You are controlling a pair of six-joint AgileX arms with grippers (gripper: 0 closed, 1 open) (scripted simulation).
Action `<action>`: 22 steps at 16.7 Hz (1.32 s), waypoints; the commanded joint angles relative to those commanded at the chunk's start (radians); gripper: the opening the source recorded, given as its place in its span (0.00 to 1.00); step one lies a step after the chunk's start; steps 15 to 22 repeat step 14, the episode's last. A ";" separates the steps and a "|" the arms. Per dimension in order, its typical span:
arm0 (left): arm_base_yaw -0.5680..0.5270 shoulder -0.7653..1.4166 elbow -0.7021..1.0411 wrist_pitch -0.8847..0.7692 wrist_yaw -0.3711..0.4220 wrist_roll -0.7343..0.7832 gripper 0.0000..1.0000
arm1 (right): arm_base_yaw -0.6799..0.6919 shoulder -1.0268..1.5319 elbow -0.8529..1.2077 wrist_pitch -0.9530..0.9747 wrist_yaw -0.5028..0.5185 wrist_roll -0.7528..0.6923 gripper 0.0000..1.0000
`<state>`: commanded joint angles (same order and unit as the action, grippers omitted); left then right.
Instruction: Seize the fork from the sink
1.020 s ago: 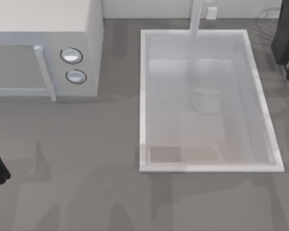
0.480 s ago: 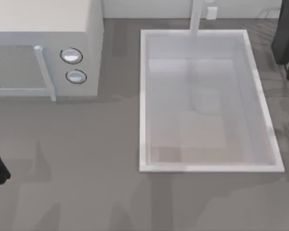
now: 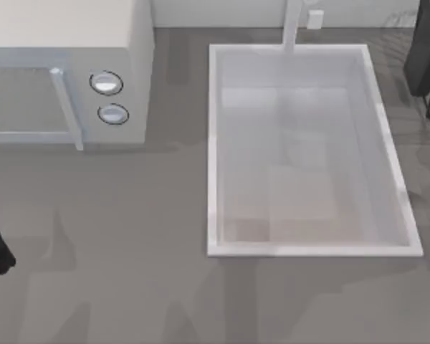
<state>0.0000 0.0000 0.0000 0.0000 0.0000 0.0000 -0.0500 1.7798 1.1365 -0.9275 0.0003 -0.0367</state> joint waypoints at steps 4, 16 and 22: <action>0.000 0.000 0.000 0.000 0.000 0.000 1.00 | 0.000 0.000 0.000 0.000 0.000 0.000 0.68; 0.000 0.000 0.000 0.000 0.000 0.000 1.00 | 0.000 0.000 0.000 0.000 0.000 0.000 1.00; 0.000 0.000 0.000 0.000 0.000 0.000 1.00 | 0.000 0.000 0.000 0.000 0.000 0.000 1.00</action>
